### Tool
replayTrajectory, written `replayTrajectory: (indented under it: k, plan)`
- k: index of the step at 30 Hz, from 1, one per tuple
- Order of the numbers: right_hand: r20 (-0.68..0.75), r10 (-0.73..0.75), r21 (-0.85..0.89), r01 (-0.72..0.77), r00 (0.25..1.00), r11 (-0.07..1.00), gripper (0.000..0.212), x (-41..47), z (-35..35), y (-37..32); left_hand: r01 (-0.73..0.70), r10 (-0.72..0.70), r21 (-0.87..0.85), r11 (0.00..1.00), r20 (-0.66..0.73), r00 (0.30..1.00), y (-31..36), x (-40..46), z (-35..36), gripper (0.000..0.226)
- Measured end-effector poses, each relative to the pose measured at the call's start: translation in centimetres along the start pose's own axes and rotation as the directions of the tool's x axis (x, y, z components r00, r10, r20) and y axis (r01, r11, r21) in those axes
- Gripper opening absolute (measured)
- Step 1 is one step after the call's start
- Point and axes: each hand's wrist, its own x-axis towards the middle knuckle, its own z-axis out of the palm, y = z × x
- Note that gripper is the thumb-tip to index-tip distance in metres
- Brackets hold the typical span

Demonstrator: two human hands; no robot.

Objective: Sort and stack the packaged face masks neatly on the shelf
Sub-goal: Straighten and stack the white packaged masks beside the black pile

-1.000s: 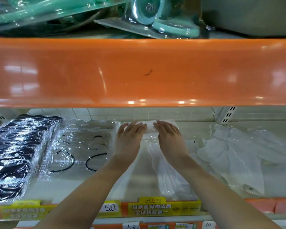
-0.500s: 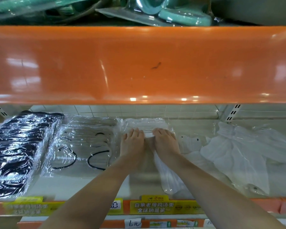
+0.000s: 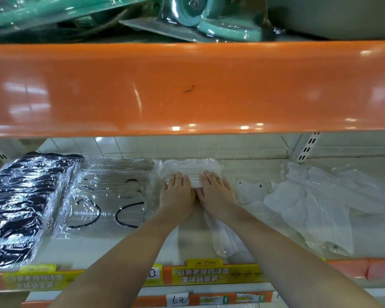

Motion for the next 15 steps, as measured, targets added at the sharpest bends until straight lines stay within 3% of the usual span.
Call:
replayTrajectory:
  k: [4,6,12,15]
  plan:
    - [-0.035,-0.061,0.161,0.066,0.997,0.985,0.042,-0.6,-1.7,0.7,-0.067,0.072,0.072,0.995,-0.071,0.995,0.2,-0.8,-1.0,0.054]
    - [-0.084,-0.074,0.196,0.089,0.994,0.977,0.036,-2.0,-2.6,0.8,-0.154,0.16,0.057,0.986,-0.122,0.98,1.1,-1.8,-0.8,0.04]
    - [-0.123,-0.02,0.044,0.026,0.992,0.999,0.034,-7.3,-1.6,1.6,-0.25,0.236,-0.075,0.965,-0.158,0.959,3.7,-5.2,0.4,0.032]
    - [-0.225,-0.064,-0.037,0.057,0.972,0.998,0.036,-8.9,-0.2,1.9,-0.273,0.26,-0.099,0.957,-0.129,0.957,3.6,-6.0,1.2,0.037]
